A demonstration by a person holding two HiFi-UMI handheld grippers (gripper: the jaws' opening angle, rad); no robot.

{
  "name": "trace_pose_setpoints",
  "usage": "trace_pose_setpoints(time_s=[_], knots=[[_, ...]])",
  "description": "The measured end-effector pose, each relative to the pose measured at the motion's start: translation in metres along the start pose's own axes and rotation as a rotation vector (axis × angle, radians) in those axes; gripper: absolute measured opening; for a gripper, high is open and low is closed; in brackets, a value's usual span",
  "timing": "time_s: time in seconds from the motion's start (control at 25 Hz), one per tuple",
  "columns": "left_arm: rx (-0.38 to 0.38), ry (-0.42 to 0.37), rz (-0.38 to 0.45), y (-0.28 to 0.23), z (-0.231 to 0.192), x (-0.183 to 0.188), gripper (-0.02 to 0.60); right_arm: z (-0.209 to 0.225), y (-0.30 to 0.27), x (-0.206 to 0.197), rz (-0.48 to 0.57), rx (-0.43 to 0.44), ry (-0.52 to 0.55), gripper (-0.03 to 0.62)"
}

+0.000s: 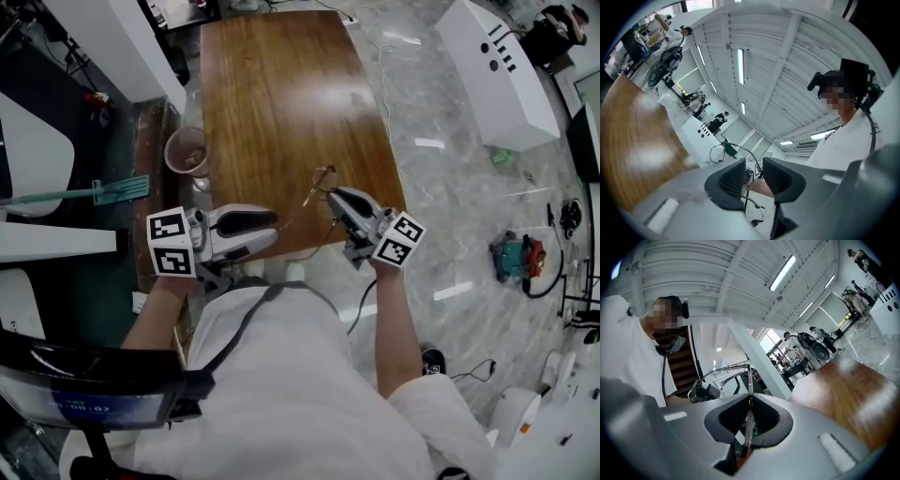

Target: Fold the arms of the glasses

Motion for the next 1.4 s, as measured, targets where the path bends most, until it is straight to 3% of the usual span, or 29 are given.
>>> trace_pose_setpoints(time_s=[0.16,0.36,0.72,0.88,1.16,1.4], knots=[[-0.043,-0.008,-0.045,-0.004,0.002,-0.002,0.04,-0.002,-0.004,0.001,-0.004,0.001,0.007,0.028],[-0.01,-0.037,-0.112,-0.011,-0.004,-0.013,0.034,-0.006,-0.011,0.004,0.034,-0.006,-0.015,0.028],[0.079,-0.079,-0.215,-0.026,-0.025,-0.047,0.028,-0.02,-0.034,-0.015,0.136,0.04,-0.173,0.028],[0.172,-0.098,-0.211,-0.03,-0.029,-0.052,0.031,-0.026,-0.037,-0.018,0.175,0.046,-0.224,0.028],[0.422,-0.184,-0.2,-0.034,-0.026,-0.056,0.035,-0.032,-0.041,-0.023,0.218,-0.002,-0.224,0.028],[0.518,-0.23,-0.158,-0.036,-0.017,-0.057,0.043,-0.038,-0.042,-0.025,0.283,-0.042,-0.256,0.028]])
Point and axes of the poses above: the fingertips, and each gripper's own axes: y backward along the fingers, z to its right, x out of its top, the point moved 10 cm from there along y, backward along the fingers, and after that the axes turned 6 degrees about x, right-handed, at the moved point
